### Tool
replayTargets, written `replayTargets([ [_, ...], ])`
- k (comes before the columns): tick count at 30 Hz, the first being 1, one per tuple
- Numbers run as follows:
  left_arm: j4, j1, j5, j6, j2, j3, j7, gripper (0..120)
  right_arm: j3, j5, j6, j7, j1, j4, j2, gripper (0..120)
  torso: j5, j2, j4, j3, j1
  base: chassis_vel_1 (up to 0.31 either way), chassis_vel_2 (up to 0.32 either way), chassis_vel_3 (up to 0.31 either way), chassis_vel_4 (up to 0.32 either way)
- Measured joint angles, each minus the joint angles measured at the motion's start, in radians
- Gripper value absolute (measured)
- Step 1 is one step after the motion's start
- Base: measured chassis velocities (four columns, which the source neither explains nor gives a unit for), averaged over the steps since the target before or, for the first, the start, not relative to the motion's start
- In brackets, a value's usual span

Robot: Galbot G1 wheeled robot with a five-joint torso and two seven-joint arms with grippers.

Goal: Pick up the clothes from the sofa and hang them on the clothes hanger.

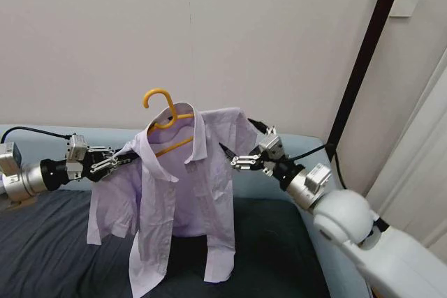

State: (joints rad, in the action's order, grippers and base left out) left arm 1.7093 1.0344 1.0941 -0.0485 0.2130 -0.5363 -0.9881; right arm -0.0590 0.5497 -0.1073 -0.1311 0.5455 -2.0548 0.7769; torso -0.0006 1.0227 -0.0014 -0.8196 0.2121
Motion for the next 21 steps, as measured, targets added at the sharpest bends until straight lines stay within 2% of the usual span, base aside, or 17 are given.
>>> replayTargets([
  [1, -0.009, -0.004, -0.015, 0.000, -0.007, 0.002, -0.037, 7, -0.001, 0.006, 0.006, -0.068, -0.011, 0.009, -0.021, 100, -0.0001, 0.000, 0.0001, 0.000, 0.000, 0.000, 0.000, 0.000, 0.000],
  [2, -0.009, -0.004, -0.015, 0.000, -0.007, 0.002, -0.037, 7, -0.001, 0.006, 0.006, -0.068, -0.011, 0.009, -0.021, 100, -0.0001, 0.000, 0.0001, 0.000, 0.000, 0.000, 0.000, 0.000, 0.000],
  [4, -0.024, -0.017, -0.047, 0.001, -0.016, 0.006, -0.103, 7, -0.004, 0.016, 0.007, -0.192, -0.029, 0.032, -0.054, 100, -0.0003, 0.000, 0.0002, 0.000, 0.000, 0.000, 0.000, 0.000, 0.000],
  [6, -0.027, -0.020, -0.054, 0.001, -0.017, 0.008, -0.117, 7, -0.008, 0.024, 0.003, -0.227, -0.035, 0.039, -0.063, 100, -0.0001, 0.000, 0.0002, 0.000, 0.000, 0.000, 0.000, 0.000, 0.000],
  [9, -0.027, -0.030, -0.064, 0.003, -0.014, 0.011, -0.166, 7, -0.042, 0.110, -0.064, -0.327, -0.064, 0.051, -0.090, 100, -0.0001, 0.000, 0.0000, 0.000, 0.000, 0.000, 0.000, 0.000, 0.000],
  [19, 0.000, -0.046, -0.077, 0.004, 0.011, 0.017, -0.225, 7, -0.131, 0.202, -0.130, -0.504, -0.205, 0.119, -0.082, 100, -0.0004, 0.000, 0.0002, 0.000, 0.000, 0.000, 0.000, 0.000, 0.000],
  [21, 0.001, -0.042, -0.084, 0.003, 0.015, 0.017, -0.230, 7, -0.138, 0.199, -0.131, -0.549, -0.223, 0.134, -0.076, 95, -0.0004, 0.000, 0.0002, 0.000, 0.000, 0.000, 0.000, 0.000, 0.000],
])
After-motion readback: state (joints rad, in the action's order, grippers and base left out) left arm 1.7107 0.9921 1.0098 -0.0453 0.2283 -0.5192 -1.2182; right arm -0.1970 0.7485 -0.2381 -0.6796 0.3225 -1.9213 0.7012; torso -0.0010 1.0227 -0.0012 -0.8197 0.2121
